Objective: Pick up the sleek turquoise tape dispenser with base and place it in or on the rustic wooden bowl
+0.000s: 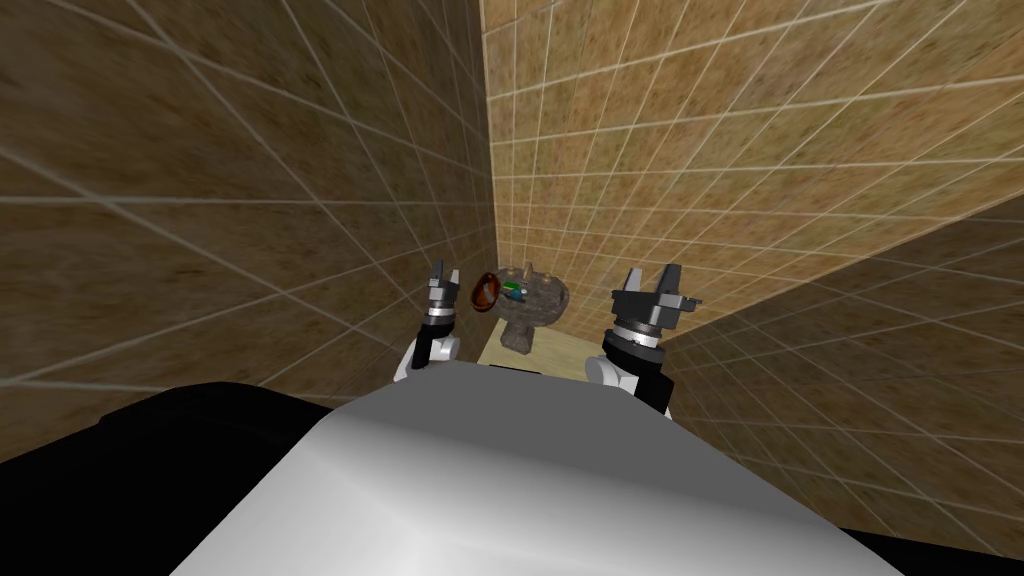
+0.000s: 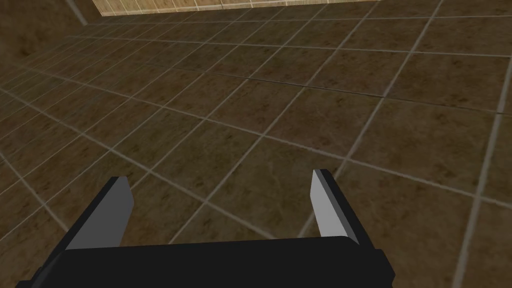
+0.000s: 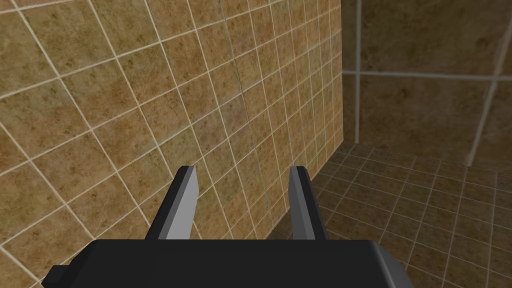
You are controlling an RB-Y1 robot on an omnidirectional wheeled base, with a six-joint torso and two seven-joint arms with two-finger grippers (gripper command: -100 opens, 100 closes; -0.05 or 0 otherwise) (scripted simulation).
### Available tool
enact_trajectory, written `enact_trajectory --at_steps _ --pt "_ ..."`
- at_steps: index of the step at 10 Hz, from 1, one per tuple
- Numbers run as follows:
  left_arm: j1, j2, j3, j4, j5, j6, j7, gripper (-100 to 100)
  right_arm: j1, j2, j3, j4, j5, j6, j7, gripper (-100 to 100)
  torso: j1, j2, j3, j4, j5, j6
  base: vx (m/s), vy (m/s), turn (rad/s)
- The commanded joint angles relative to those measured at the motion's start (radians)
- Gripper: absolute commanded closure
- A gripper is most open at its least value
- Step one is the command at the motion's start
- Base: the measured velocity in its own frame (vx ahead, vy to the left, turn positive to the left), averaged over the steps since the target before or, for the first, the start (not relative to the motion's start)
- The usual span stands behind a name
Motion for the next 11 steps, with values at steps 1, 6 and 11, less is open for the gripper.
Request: enact_trajectory --at_steps 1,6,11 --pt "-0.050 0.042 -0.019 0.019 0.040 0.050 0.020 -100 0.000 0.000 0.000 0.000 0.000 0.000 0.000 0 0.000 0.000 0.000 0.000 0.000 0.000 -0.034 -0.117 0.010" --pt "-0.154 0.105 -0.067 0.071 0.128 0.172 0.059 -100 0.000 0.000 0.000 0.000 0.000 0.000 0.000 0 -0.002 0.000 0.000 0.000 -0.001 0.000 -0.028 -0.097 0.007" --pt "-0.274 0.158 -0.119 0.139 0.226 0.317 0.103 -100 0.000 0.000 0.000 0.000 0.000 0.000 0.000 0 0.000 -0.001 -0.001 0.000 0.000 0.000 -0.018 -0.087 0.004"
